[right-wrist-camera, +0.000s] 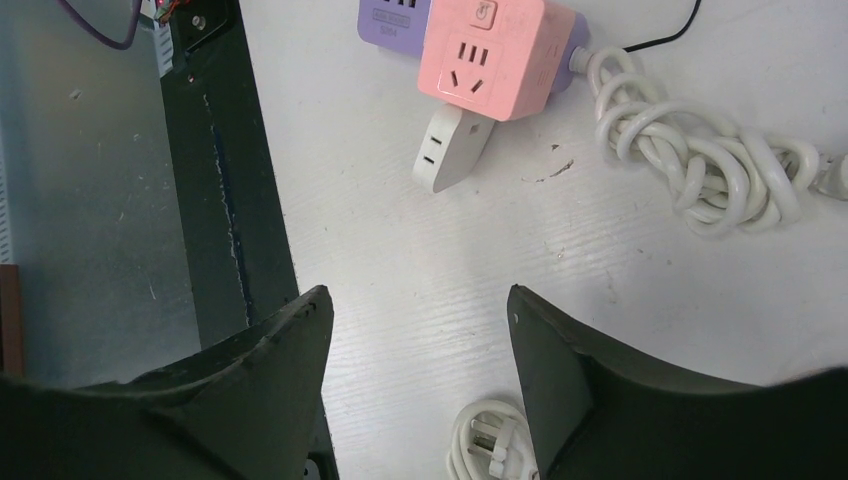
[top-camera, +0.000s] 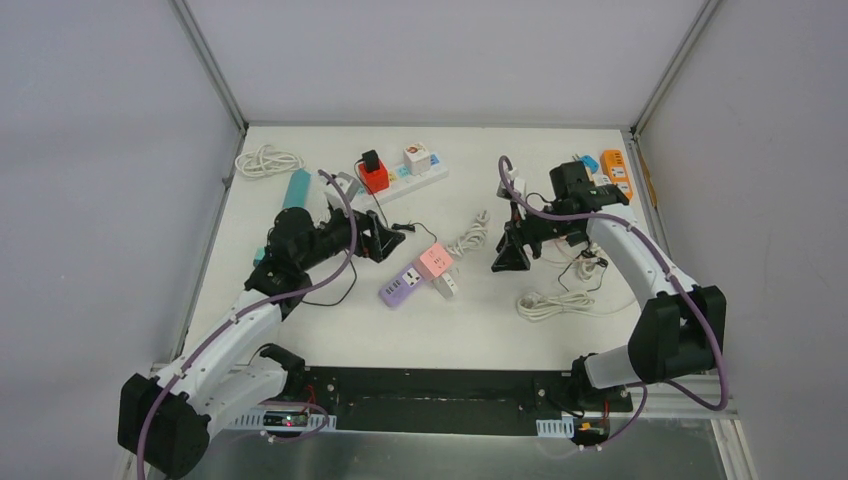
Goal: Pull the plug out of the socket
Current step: Remove the plug from the socket.
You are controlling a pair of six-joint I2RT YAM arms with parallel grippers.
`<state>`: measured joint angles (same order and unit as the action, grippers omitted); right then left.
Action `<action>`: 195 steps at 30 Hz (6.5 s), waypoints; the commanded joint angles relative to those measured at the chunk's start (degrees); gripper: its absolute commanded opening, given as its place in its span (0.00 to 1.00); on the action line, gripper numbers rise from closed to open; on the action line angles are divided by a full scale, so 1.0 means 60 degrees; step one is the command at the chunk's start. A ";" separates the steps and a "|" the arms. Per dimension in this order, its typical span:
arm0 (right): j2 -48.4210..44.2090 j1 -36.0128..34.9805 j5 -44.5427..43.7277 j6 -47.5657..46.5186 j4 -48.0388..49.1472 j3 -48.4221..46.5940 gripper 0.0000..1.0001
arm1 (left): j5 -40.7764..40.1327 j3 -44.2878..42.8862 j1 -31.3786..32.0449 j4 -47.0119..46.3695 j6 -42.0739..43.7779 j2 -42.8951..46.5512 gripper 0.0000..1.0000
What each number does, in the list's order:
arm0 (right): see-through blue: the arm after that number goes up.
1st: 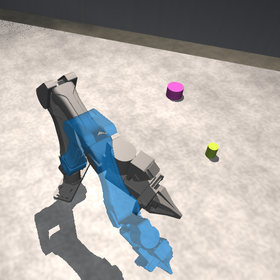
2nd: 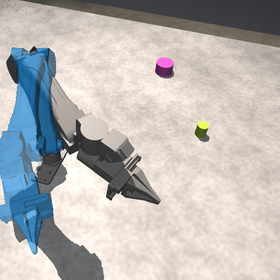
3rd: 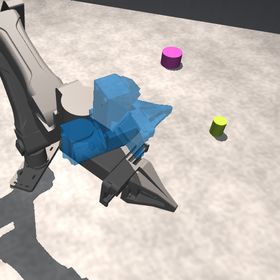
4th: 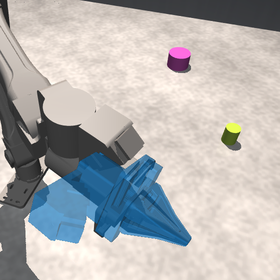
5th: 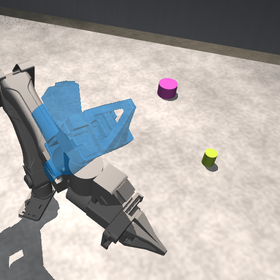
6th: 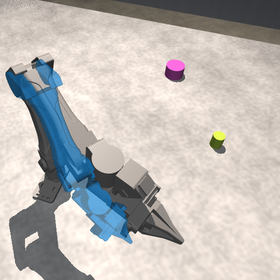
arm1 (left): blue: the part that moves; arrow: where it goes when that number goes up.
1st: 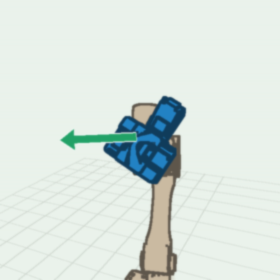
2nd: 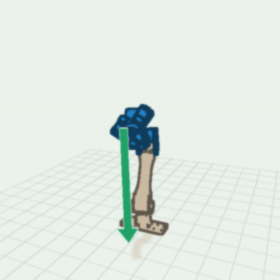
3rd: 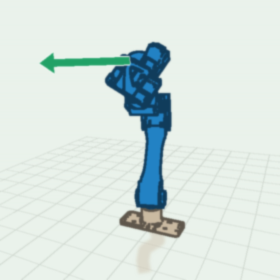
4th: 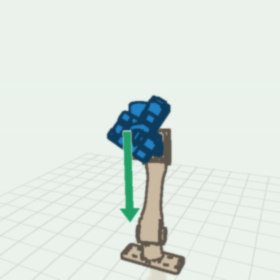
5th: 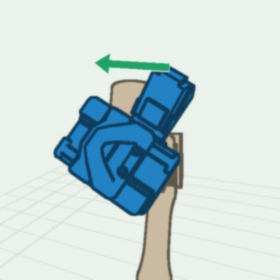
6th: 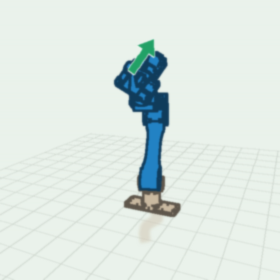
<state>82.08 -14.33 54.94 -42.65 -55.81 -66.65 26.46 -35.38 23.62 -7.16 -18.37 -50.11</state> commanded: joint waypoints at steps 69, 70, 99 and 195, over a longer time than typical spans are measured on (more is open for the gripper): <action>0.0539 -0.2651 -0.2526 0.4552 0.4330 0.0666 0.68 | -0.6078 0.3111 0.3431 -0.3595 0.2293 -0.0016 0.99; 0.0586 -0.2706 -0.2565 0.4402 0.4286 0.0672 0.68 | -0.5984 0.3142 0.3417 -0.3604 0.2299 0.0036 0.99; 0.0371 -0.4231 -0.4784 0.4733 0.7885 0.3222 0.61 | -0.3405 0.3896 0.3418 -0.3780 0.2627 0.1432 0.96; -0.0417 -0.2838 -0.4073 -0.3366 0.3141 0.2364 0.21 | 0.6369 -0.0544 0.2347 -1.2349 0.3229 -1.0512 0.35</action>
<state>80.40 -31.14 26.35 -64.51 -41.58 -51.62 63.57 -37.04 37.06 -77.82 1.76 -112.46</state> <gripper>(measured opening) 0.223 0.627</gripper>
